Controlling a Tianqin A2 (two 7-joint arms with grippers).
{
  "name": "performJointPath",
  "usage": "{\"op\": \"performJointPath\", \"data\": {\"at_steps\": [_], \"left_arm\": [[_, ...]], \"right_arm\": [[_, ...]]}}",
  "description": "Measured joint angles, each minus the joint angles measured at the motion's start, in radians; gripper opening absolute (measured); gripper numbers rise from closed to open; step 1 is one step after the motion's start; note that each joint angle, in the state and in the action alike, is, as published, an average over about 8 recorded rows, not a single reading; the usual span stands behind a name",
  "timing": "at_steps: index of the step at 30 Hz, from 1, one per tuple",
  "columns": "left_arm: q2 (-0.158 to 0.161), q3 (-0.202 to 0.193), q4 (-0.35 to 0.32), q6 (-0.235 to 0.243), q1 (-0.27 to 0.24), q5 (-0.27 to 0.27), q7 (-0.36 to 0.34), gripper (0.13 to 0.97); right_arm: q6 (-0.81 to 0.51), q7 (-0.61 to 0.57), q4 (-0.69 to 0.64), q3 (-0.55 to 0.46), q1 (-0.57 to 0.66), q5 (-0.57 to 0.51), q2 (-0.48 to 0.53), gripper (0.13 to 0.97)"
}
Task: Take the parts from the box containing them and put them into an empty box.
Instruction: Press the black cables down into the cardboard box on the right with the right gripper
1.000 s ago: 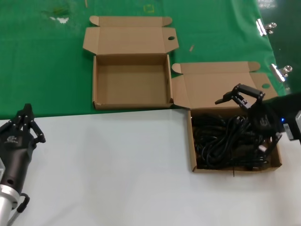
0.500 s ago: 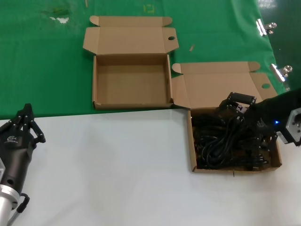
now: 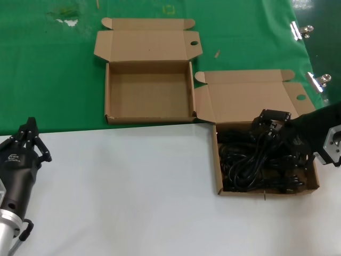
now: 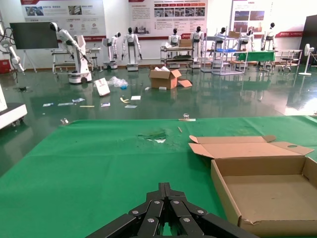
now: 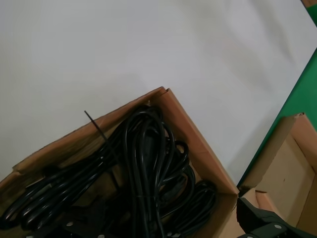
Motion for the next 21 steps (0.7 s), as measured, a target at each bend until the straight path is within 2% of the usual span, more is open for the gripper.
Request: {"op": "performJointPath", "data": {"at_steps": [8,17,21], "left_arm": [[0.0,0.0,0.0,0.0,0.0,0.0,0.0,0.14],[0.0,0.0,0.0,0.0,0.0,0.0,0.0,0.14],[0.0,0.0,0.0,0.0,0.0,0.0,0.0,0.14]], "right_arm": [[0.009,-0.047,-0.06,0.007,0.013,-0.006,-0.014,0.898],[0.002,-0.021,-0.045,0.019,-0.006,-0.002,-0.009,0.77],[0.001,-0.011,-0.037,0.022,-0.011,-0.001,-0.008,0.673]]}}
